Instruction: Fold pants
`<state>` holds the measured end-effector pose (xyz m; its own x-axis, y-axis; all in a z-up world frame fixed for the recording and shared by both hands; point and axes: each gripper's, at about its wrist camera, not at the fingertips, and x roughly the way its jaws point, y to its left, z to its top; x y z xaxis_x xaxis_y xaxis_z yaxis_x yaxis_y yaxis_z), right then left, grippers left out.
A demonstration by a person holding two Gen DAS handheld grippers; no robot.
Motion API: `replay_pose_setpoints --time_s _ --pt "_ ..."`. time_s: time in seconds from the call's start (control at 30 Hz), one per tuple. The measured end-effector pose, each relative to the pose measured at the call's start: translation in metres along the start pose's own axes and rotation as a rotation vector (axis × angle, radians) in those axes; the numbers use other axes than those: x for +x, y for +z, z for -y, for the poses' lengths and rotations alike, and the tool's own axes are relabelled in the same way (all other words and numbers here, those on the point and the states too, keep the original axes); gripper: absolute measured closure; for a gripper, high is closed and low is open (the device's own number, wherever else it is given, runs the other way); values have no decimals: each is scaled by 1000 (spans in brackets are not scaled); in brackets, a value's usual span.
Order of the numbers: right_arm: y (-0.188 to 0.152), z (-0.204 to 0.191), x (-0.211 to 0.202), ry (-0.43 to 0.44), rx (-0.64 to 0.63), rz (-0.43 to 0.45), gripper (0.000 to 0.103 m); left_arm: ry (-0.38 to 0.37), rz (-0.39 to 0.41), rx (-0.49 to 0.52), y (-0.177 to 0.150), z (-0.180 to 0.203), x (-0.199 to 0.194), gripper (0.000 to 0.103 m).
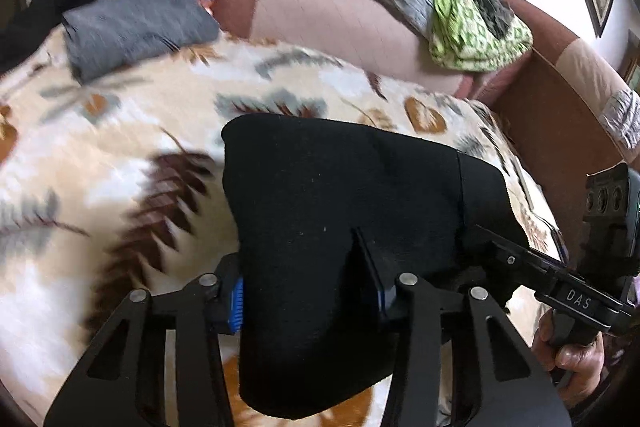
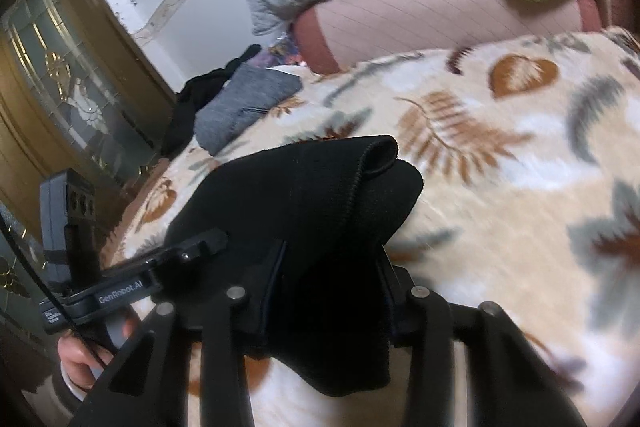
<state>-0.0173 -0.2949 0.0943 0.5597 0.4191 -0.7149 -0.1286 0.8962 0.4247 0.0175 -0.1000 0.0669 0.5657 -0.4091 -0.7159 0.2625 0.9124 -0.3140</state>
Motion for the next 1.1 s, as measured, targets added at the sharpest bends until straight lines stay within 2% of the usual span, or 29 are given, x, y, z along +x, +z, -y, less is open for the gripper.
replay_pose_setpoints --time_s 0.27,0.47,0.53,0.57,0.6,0.67,0.8,0.93,1.1 --pt "26 -40 65 71 -54 -40 63 121 22 -44 24 -56 -11 59" --pt "24 -44 121 71 -45 -119 62 148 -24 -103 19 -94 9 58" --pt "16 -36 134 46 -21 -145 52 152 -58 -121 15 -105 24 48" --pt "12 -31 137 41 -11 -147 50 152 -58 -133 12 -110 28 39" --pt "11 -27 138 47 -3 -143 45 149 -47 -140 10 -113 29 30" --pt "12 -22 134 62 7 -147 42 153 -40 -152 8 -118 29 21" --pt "19 -31 113 19 -51 -103 42 153 -48 -180 9 -123 23 20" --pt "23 -42 90 52 -66 -62 42 215 -23 -154 8 -116 11 21" --pt "15 -69 92 71 -149 -65 44 277 -8 -130 1 -110 2 21"
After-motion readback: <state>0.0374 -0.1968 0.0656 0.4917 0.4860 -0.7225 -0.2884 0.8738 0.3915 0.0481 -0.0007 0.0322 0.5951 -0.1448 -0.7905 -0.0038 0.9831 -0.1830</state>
